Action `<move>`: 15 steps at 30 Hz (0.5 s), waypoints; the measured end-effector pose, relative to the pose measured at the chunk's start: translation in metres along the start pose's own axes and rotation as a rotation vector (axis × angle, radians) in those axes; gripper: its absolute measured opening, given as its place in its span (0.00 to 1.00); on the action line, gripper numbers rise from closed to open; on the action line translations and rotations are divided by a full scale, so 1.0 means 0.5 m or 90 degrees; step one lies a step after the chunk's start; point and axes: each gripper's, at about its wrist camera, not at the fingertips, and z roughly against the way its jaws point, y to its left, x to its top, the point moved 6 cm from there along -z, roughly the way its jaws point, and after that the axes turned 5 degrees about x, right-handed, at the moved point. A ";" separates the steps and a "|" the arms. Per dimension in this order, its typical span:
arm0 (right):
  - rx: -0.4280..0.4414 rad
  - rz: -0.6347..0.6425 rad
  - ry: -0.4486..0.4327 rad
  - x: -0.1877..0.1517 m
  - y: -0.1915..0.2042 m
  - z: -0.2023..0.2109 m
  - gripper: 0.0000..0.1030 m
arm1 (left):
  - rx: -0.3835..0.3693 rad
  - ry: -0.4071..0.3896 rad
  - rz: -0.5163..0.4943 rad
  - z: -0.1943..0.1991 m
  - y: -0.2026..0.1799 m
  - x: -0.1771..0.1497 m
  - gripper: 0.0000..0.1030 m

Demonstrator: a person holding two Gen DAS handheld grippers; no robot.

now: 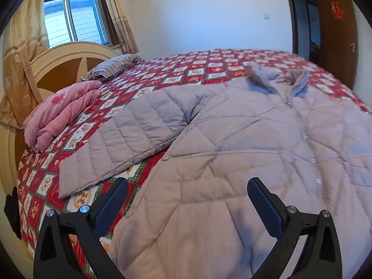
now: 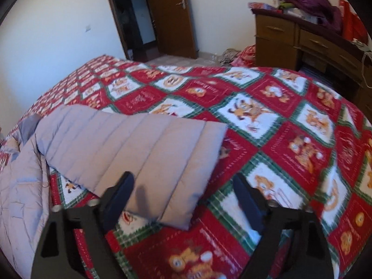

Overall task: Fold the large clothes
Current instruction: 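Grasp the jacket sleeve cuff with the right tool and lift it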

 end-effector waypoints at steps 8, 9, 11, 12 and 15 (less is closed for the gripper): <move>0.017 0.065 0.015 0.008 0.029 -0.035 0.16 | -0.011 0.059 0.004 -0.071 -0.002 -0.004 0.99; 0.019 0.075 0.013 0.012 0.040 -0.032 0.15 | -0.012 0.061 0.003 -0.073 0.000 -0.004 0.99; 0.037 0.089 0.010 0.022 0.067 -0.028 0.12 | -0.013 0.061 0.004 -0.072 0.002 -0.002 0.99; 0.044 0.100 0.005 0.026 0.083 -0.025 0.12 | -0.014 0.059 0.006 -0.071 0.006 0.000 0.99; 0.064 0.148 -0.022 0.044 0.156 -0.002 0.11 | -0.016 0.052 0.011 -0.065 0.017 0.011 0.99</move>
